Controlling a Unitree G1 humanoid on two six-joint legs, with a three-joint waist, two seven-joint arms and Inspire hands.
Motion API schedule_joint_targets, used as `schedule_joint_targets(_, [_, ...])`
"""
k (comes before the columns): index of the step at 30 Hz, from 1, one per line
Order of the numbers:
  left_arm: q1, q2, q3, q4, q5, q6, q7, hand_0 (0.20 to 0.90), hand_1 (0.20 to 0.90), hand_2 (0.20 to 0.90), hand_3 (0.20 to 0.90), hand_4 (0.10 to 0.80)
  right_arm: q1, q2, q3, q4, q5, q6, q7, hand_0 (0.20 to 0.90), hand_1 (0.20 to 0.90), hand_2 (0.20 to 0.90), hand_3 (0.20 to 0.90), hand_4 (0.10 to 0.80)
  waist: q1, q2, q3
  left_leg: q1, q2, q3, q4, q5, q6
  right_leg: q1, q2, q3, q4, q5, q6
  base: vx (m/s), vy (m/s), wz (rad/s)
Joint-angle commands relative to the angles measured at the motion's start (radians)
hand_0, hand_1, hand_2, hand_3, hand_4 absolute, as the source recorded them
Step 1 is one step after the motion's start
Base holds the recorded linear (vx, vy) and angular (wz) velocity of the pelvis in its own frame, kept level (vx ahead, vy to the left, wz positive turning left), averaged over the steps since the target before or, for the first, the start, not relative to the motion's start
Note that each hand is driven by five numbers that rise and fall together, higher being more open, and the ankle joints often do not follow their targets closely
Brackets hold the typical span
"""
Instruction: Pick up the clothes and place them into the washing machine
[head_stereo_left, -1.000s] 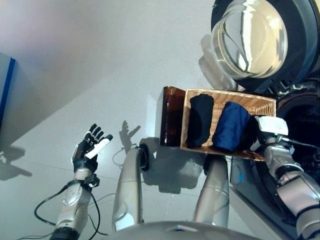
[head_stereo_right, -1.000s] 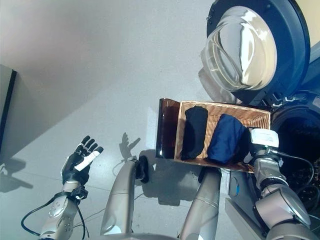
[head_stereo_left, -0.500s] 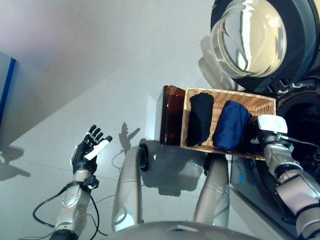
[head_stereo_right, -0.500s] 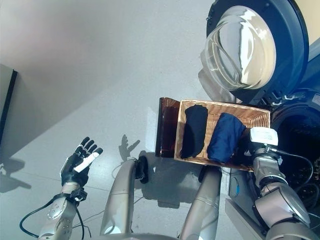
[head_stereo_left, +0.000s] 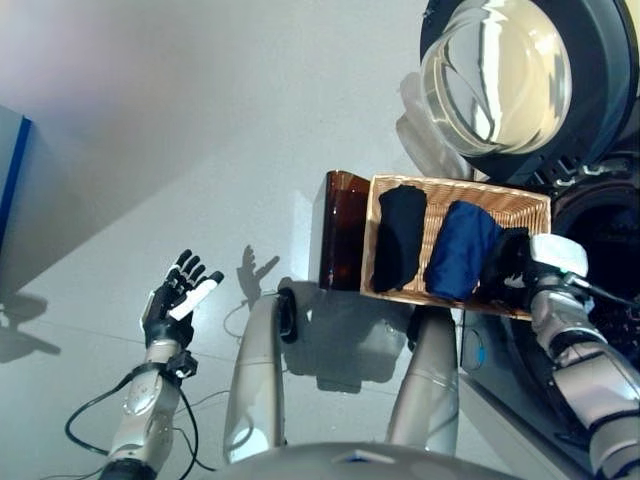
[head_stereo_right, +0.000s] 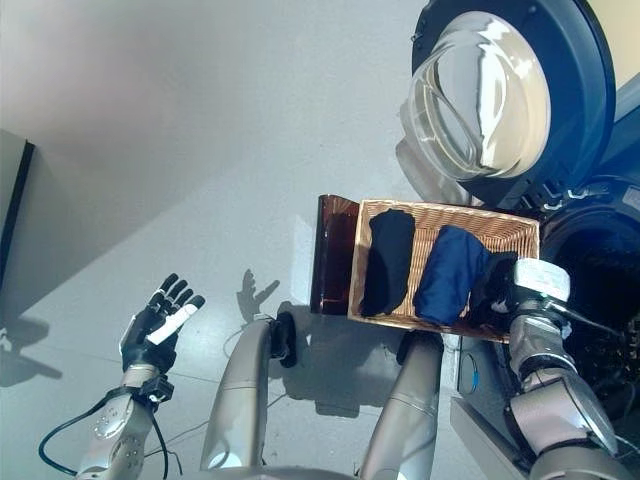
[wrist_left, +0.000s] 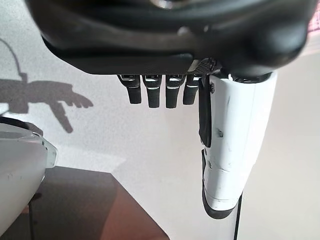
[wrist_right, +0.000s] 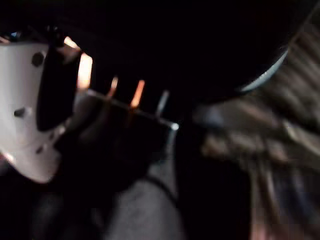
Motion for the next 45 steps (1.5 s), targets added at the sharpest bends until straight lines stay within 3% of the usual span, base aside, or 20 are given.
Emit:
schedule_joint_targets(1, [0.019,0.039,0.124,-0.062,0.01,-0.073,0.03,0.9,0.9,0.9,0.9,0.8,-0.006,-0.032,-0.101,-0.006,0.234,-0.054,-0.103,0.2,0.2,0.2,0.2,0.3,0.002,-0.005,-0.022,0.036,0.056,-0.074,-0.156,0.135,-0.104,0.02,-0.013,0.042,-0.126,0.127,-0.026,0.013,-0.009,-0.04])
schedule_joint_targets(2, [0.021,0.039,0.123,-0.061,0.01,-0.073,0.03,0.9,0.9,0.9,0.9,0.8,-0.004,-0.031,-0.101,-0.006,0.234,-0.054,-0.103,0.2,0.2,0.2,0.2,0.3,0.005,-0.004,-0.023,0.046,0.063,-0.075,-0.137,0.095,-0.109,0.026,-0.013,0.041,-0.099,0.086,-0.022,0.017,-0.007,-0.07])
schedule_joint_targets(4, [0.017,0.036,0.129,-0.055,0.006,-0.076,0.043,0.9,0.9,0.9,0.9,0.8,0.009,-0.003,-0.216,-0.044,0.438,-0.121,-0.116,0.2,0.2,0.2,0.2,0.3,-0.005,-0.004,-0.022,0.053,0.065,-0.07,-0.152,0.098,-0.109,0.032,-0.012,0.038,-0.115,0.09,-0.022,0.082,-0.015,-0.09])
schedule_joint_targets(5, [0.017,0.037,0.129,-0.055,0.005,-0.076,0.043,0.9,0.9,0.9,0.9,0.8,0.011,-0.002,-0.217,-0.045,0.438,-0.121,-0.115,0.2,0.2,0.2,0.2,0.3,-0.004,-0.005,-0.022,0.053,0.065,-0.07,-0.152,0.098,-0.109,0.032,-0.012,0.038,-0.115,0.09,-0.022,0.053,-0.018,-0.06])
schedule_joint_targets(6, [0.021,0.037,0.13,-0.054,0.002,-0.077,0.045,0.9,0.9,0.9,0.9,0.8,0.004,0.019,-0.29,-0.046,0.571,-0.166,-0.12,0.2,0.2,0.2,0.2,0.3,-0.005,-0.002,-0.023,0.059,0.066,-0.067,-0.171,0.103,-0.108,0.041,-0.013,0.034,-0.131,0.09,-0.021,-0.072,0.0,-0.03])
schedule_joint_targets(7, [0.02,0.038,0.129,-0.055,0.002,-0.078,0.045,0.9,0.9,0.9,0.9,0.8,0.004,0.019,-0.291,-0.047,0.572,-0.167,-0.119,0.2,0.2,0.2,0.2,0.3,-0.006,-0.004,-0.019,0.051,0.059,-0.067,-0.187,0.141,-0.104,0.036,-0.013,0.036,-0.154,0.128,-0.025,0.038,-0.016,-0.01])
schedule_joint_targets(8, [0.021,0.04,0.126,-0.054,-0.002,-0.077,0.045,0.9,0.9,0.9,0.9,0.8,-0.004,0.03,-0.318,-0.045,0.636,-0.189,-0.111,0.2,0.2,0.2,0.2,0.3,-0.004,-0.001,-0.022,0.064,0.067,-0.066,-0.181,0.107,-0.11,0.047,-0.014,0.032,-0.14,0.091,-0.021,-0.074,0.004,-0.03])
schedule_joint_targets(9, [0.022,0.041,0.121,-0.052,-0.01,-0.077,0.045,0.9,0.9,0.9,0.9,0.8,-0.006,0.049,-0.364,-0.055,0.752,-0.232,-0.095,0.2,0.2,0.2,0.2,0.3,-0.009,0.0,-0.019,0.061,0.059,-0.063,-0.209,0.149,-0.105,0.048,-0.014,0.032,-0.171,0.131,-0.025,0.028,-0.007,-0.07])
schedule_joint_targets(12, [0.024,0.039,0.113,-0.051,-0.013,-0.071,0.045,0.9,0.9,0.9,0.9,0.8,0.001,0.07,-0.416,-0.071,0.878,-0.279,-0.068,0.2,0.2,0.2,0.2,0.3,-0.013,0.0,-0.02,0.065,0.059,-0.063,-0.214,0.15,-0.107,0.054,-0.013,0.032,-0.172,0.127,-0.025,-0.014,0.0,-0.04])
schedule_joint_targets(18, [0.026,0.034,0.111,-0.043,-0.011,-0.08,0.041,0.9,0.9,0.9,0.9,0.8,0.016,0.061,-0.366,-0.103,0.752,-0.263,-0.104,0.2,0.2,0.2,0.2,0.3,-0.017,0.001,-0.03,0.06,0.057,-0.068,-0.219,0.158,-0.108,0.054,-0.013,0.027,-0.173,0.13,-0.026,0.02,-0.003,-0.01])
schedule_joint_targets(19, [0.027,0.034,0.111,-0.043,-0.011,-0.08,0.041,0.9,0.9,0.9,0.9,0.8,0.017,0.061,-0.365,-0.102,0.752,-0.263,-0.104,0.2,0.2,0.2,0.2,0.3,-0.015,0.002,-0.033,0.069,0.063,-0.068,-0.202,0.12,-0.113,0.06,-0.013,0.025,-0.151,0.091,-0.022,0.0,0.0,0.0])
schedule_joint_targets(20, [0.028,0.033,0.11,-0.047,-0.004,-0.084,0.044,0.9,0.9,0.9,0.9,0.8,0.014,0.06,-0.359,-0.1,0.73,-0.259,-0.117,0.2,0.2,0.2,0.2,0.3,-0.016,0.001,-0.033,0.06,0.057,-0.068,-0.224,0.161,-0.109,0.057,-0.015,0.023,-0.18,0.133,-0.026,0.0,0.0,0.0])
schedule_joint_targets(23, [0.026,0.035,0.108,-0.046,-0.001,-0.084,0.044,0.9,0.9,0.9,0.9,0.8,0.01,0.058,-0.353,-0.1,0.71,-0.255,-0.128,0.2,0.2,0.2,0.2,0.3,-0.015,0.001,-0.036,0.064,0.06,-0.065,-0.232,0.164,-0.11,0.06,-0.015,0.021,-0.186,0.137,-0.025,-0.032,0.001,0.0])
schedule_joint_targets(25, [0.027,0.039,0.108,-0.055,0.005,-0.09,0.041,0.9,0.9,0.9,0.9,0.8,0.022,0.034,-0.271,-0.128,0.536,-0.214,-0.162,0.2,0.2,0.2,0.2,0.3,-0.014,0.0,-0.039,0.064,0.058,-0.065,-0.235,0.168,-0.109,0.061,-0.015,0.019,-0.19,0.141,-0.025,0.0,0.0,0.0])
schedule_joint_targets(26, [0.03,0.039,0.11,-0.057,0.01,-0.093,0.038,0.9,0.9,0.9,0.9,0.8,0.032,0.024,-0.225,-0.144,0.453,-0.194,-0.166,0.9,0.9,0.9,0.9,0.8,-0.014,-0.001,-0.04,0.062,0.058,-0.066,-0.233,0.169,-0.109,0.06,-0.014,0.02,-0.188,0.142,-0.025,0.0,0.0,0.0])
schedule_joint_targets(37, [0.037,0.044,0.118,-0.055,0.025,-0.103,0.007,0.9,0.9,0.9,0.9,0.8,0.026,-0.101,0.035,-0.164,-0.064,-0.048,-0.182,0.9,0.9,0.9,0.9,0.8,-0.002,-0.004,-0.041,0.046,0.055,-0.074,-0.222,0.168,-0.11,0.051,-0.023,0.018,-0.178,0.141,-0.017,-0.001,0.0,0.01])
schedule_joint_targets(40, [0.037,0.056,0.107,-0.057,0.019,-0.1,-0.003,0.9,0.9,0.9,0.9,0.8,0.004,-0.11,0.099,-0.14,-0.152,-0.021,-0.171,0.9,0.9,0.9,0.9,0.8,0.002,-0.003,-0.039,0.044,0.056,-0.073,-0.219,0.169,-0.112,0.044,-0.022,0.019,-0.17,0.138,-0.018,0.029,-0.002,0.0])
schedule_joint_targets(41, [0.037,0.06,0.101,-0.058,0.018,-0.098,-0.004,0.9,0.9,0.9,0.9,0.8,-0.007,-0.112,0.11,-0.125,-0.167,-0.008,-0.168,0.9,0.9,0.9,0.9,0.8,0.005,-0.002,-0.04,0.051,0.063,-0.075,-0.196,0.128,-0.118,0.047,-0.021,0.019,-0.141,0.097,-0.014,0.0,0.0,0.0])
schedule_joint_targets(42, [0.035,0.062,0.099,-0.06,0.018,-0.097,-0.006,0.9,0.9,0.9,0.9,0.8,-0.017,-0.114,0.116,-0.116,-0.176,-0.003,-0.172,0.9,0.9,0.9,0.9,0.8,0.004,-0.002,-0.038,0.043,0.057,-0.074,-0.218,0.17,-0.113,0.043,-0.021,0.019,-0.168,0.138,-0.018,0.0,0.0,0.0])
schedule_joint_targets(45, [0.041,0.066,0.091,-0.064,0.018,-0.096,-0.011,0.9,0.9,0.9,0.9,0.8,-0.03,-0.124,0.133,-0.095,-0.203,0.014,-0.177,0.9,0.9,0.9,0.9,0.8,0.006,-0.001,-0.037,0.046,0.057,-0.074,-0.221,0.172,-0.114,0.044,-0.021,0.019,-0.169,0.141,-0.018,-0.033,0.004,0.01])
